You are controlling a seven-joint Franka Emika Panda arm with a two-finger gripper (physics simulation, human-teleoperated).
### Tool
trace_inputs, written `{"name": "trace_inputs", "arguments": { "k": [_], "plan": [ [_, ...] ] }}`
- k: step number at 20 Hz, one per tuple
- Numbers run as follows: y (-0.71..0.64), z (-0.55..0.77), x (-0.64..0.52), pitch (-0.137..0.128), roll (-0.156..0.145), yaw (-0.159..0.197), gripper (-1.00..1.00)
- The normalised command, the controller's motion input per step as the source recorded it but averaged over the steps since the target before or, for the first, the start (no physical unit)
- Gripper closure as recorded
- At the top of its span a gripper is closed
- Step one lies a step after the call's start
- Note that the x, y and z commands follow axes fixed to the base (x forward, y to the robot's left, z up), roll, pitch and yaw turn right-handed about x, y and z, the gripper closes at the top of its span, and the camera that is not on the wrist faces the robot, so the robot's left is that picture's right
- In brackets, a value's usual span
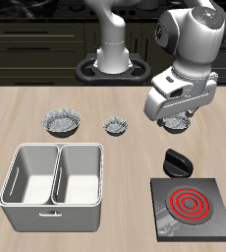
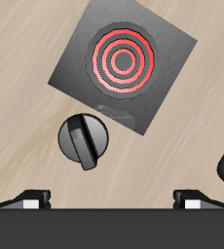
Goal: Turn off the flat stove and place the largest bowl on it
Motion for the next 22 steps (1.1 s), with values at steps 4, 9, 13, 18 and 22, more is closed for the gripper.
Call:
{"name": "trace_inputs", "arguments": {
  "k": [4,9,13,18,22],
  "plan": [
    [0.09,-0.11,0.15,0.011,0.003,0.081,-1.0],
    [0.19,-0.23,0.0,0.016,0.008,0.053,-1.0],
    [0.15,-0.15,-0.06,0.006,0.003,0.028,-1.0],
    [0.15,-0.09,-0.19,0.011,-0.003,-0.009,-1.0],
    [0.09,-0.12,-0.11,-0.015,-0.007,0.058,-1.0]
  ]
}}
